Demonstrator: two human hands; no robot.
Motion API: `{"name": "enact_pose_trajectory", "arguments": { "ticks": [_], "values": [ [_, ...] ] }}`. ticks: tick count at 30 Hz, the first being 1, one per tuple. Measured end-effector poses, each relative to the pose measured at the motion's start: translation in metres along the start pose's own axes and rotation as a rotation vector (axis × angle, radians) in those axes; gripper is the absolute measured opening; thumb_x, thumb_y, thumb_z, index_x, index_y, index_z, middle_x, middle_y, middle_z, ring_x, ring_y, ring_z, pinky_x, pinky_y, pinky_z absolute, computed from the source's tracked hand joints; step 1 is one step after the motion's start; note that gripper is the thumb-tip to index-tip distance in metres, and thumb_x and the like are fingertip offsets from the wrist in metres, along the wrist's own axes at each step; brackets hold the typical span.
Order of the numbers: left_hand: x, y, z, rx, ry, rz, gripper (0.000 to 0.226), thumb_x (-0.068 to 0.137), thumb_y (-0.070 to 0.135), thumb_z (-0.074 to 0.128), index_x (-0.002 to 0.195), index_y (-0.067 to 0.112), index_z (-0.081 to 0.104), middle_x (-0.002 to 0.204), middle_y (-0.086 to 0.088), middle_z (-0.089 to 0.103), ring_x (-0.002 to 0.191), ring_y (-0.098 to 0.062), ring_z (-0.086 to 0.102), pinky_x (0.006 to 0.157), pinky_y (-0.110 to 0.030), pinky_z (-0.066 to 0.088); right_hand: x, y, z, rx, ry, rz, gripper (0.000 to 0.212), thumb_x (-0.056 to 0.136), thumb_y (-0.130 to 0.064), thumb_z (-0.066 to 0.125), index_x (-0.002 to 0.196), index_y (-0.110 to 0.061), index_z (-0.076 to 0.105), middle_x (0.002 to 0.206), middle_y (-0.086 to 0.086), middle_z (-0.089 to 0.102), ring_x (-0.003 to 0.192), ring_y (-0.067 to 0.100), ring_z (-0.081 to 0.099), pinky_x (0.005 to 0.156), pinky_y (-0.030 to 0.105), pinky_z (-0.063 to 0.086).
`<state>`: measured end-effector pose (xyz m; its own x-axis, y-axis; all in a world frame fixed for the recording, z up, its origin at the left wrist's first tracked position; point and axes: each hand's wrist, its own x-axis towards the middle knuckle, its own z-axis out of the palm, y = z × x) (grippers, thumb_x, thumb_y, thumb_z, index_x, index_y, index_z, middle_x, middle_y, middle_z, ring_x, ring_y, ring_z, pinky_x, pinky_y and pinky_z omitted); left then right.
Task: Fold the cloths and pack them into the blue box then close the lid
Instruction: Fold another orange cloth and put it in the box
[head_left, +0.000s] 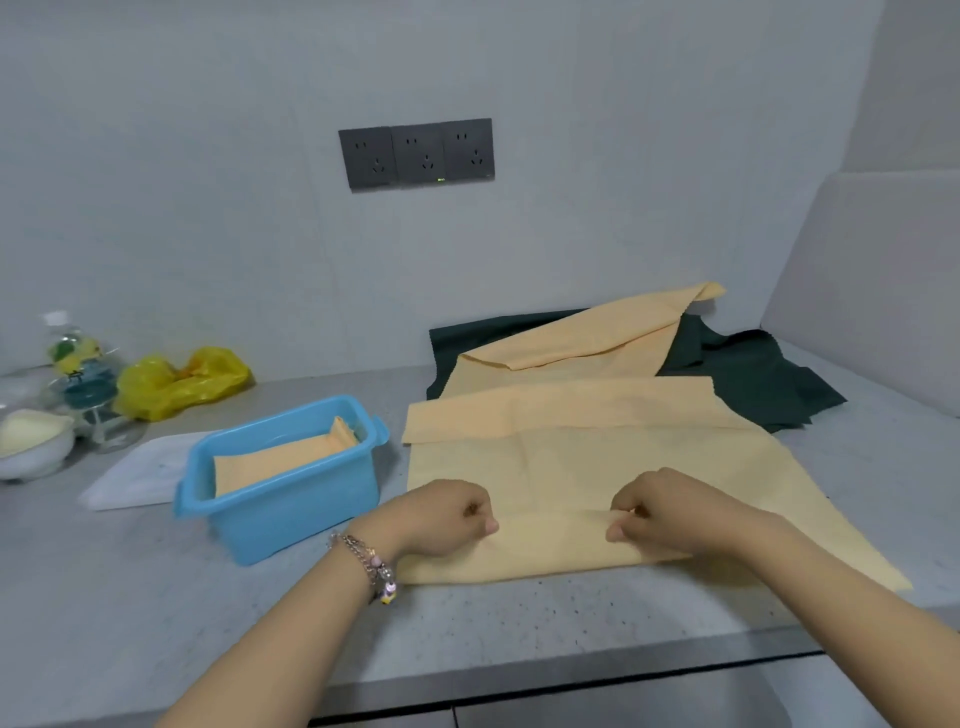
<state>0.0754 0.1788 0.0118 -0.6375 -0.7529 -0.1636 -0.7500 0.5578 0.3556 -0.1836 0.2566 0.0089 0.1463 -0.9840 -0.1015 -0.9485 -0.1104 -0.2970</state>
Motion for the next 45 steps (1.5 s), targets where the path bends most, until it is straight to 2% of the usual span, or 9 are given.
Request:
{"name": "enact_pose_trajectory", "arguments": {
  "ticks": [7,12,18,22,28,34,38,41,45],
  "values": [
    [-0.023,0.007,-0.007,0.085,-0.218,-0.058,0.018,0.093,0.039,0.051,0.081,0.028,0.056,0.07,0.02,0.05,0.065,0.002,0.045,0.061,-0.017,0.034,-0.021,-0.024,-0.013,0.034,-0.299,0.042,0.021,0.083,-0.046,0.063,0.066,-0.033,0.061,0.063,-0.017,0.055,0.063,0.003,0.05,0.063,0.021,0.039],
    [-0.013,0.002,0.002,0.076,0.044,-0.133,0.024,0.095,0.026,0.048,0.072,0.022,0.048,0.081,0.02,0.054,0.07,0.003,0.045,0.059,-0.018,0.033,-0.001,-0.023,-0.002,-0.062,-0.036,0.122,0.026,0.082,-0.041,0.065,0.072,-0.02,0.054,0.077,-0.004,0.057,0.072,0.015,0.05,0.06,0.026,0.036],
    [0.003,0.0,0.026,0.31,0.261,-0.163,0.018,0.097,0.029,0.044,0.087,0.018,0.055,0.104,-0.002,0.055,0.092,-0.021,0.053,0.078,-0.031,0.037,0.025,-0.015,0.02,-0.25,0.193,0.127,0.019,0.087,-0.04,0.058,0.093,-0.023,0.064,0.092,-0.007,0.062,0.082,0.016,0.051,0.062,0.026,0.03],
    [0.025,-0.007,0.032,0.288,0.464,-0.216,0.022,0.097,0.025,0.039,0.103,0.017,0.059,0.107,-0.001,0.055,0.094,-0.021,0.053,0.088,-0.034,0.037,0.045,-0.008,0.012,-0.374,0.3,0.145,0.022,0.088,-0.045,0.055,0.084,-0.025,0.061,0.088,-0.004,0.063,0.075,0.017,0.042,0.065,0.028,0.027],
    [0.052,-0.016,0.033,0.326,0.414,-0.333,0.025,0.089,0.014,0.039,0.106,0.015,0.056,0.113,-0.003,0.051,0.104,-0.021,0.051,0.109,-0.039,0.022,0.072,-0.001,0.012,-0.197,0.294,0.135,0.017,0.088,-0.037,0.057,0.089,-0.021,0.064,0.093,-0.004,0.066,0.08,0.017,0.05,0.063,0.027,0.031],
    [0.067,-0.017,0.042,0.001,0.399,-0.144,0.031,0.094,0.03,0.036,0.122,0.021,0.046,0.106,0.007,0.057,0.102,-0.013,0.051,0.115,-0.042,0.011,0.078,0.013,0.028,-0.067,0.342,0.134,0.02,0.09,-0.038,0.055,0.091,-0.019,0.062,0.088,-0.005,0.062,0.082,0.018,0.055,0.063,0.027,0.034],
    [0.079,-0.017,0.047,-0.058,0.33,-0.094,0.045,0.1,0.029,0.023,0.143,0.024,0.033,0.14,0.006,0.045,0.133,-0.012,0.034,0.113,-0.038,0.011,0.072,0.017,0.036,-0.028,0.412,0.071,0.03,0.09,-0.051,0.048,0.087,-0.025,0.06,0.082,-0.008,0.063,0.077,0.015,0.057,0.064,0.027,0.041],
    [0.088,-0.02,0.041,-0.218,0.491,-0.165,0.035,0.098,0.022,0.035,0.125,0.025,0.056,0.123,0.007,0.061,0.115,-0.014,0.051,0.105,-0.032,0.031,0.076,0.026,0.026,0.175,0.425,0.152,0.036,0.094,-0.047,0.04,0.082,-0.024,0.064,0.078,-0.008,0.066,0.077,0.016,0.06,0.068,0.03,0.048],
    [0.095,-0.024,0.038,-0.461,0.51,-0.209,0.017,0.086,0.02,0.066,0.101,0.025,0.07,0.107,0.011,0.059,0.107,-0.012,0.054,0.103,-0.039,0.037,0.082,0.05,0.026,0.257,0.331,0.2,0.019,0.086,-0.033,0.064,0.103,-0.029,0.07,0.111,-0.009,0.064,0.109,0.015,0.054,0.095,0.03,0.044]
  ]
}}
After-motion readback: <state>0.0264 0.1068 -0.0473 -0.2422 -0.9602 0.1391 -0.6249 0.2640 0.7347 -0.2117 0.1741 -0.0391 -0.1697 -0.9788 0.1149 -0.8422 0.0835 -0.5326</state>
